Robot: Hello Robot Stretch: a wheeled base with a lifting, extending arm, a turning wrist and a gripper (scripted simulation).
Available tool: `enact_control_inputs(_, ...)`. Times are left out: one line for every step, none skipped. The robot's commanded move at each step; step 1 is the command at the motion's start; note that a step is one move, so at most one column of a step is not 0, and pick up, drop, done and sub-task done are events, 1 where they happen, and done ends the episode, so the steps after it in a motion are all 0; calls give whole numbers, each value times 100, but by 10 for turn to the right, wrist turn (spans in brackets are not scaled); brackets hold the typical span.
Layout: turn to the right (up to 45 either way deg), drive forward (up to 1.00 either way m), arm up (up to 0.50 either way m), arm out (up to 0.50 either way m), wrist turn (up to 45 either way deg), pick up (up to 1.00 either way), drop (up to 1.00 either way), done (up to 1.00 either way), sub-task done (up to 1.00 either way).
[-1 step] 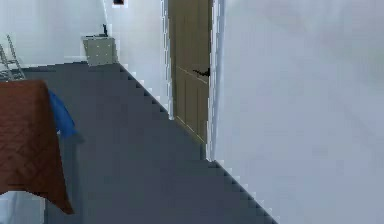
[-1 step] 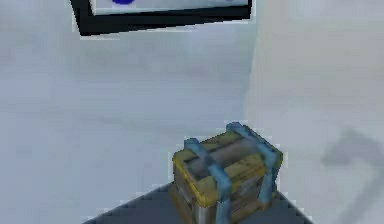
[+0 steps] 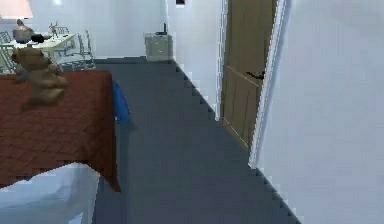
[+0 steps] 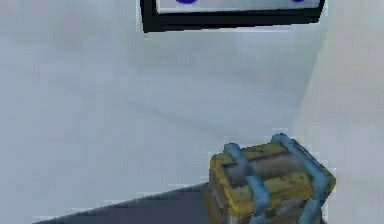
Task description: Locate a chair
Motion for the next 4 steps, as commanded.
enact_control_inputs(0,100,0,0,0,0,0,0,0)
enact_control_inputs(-210,0,0,0,0,0,0,0,0)
enact_control_inputs(0,10,0,0,0,0,0,0,0)
enact_control_inputs(60,0,0,0,0,0,0,0,0)
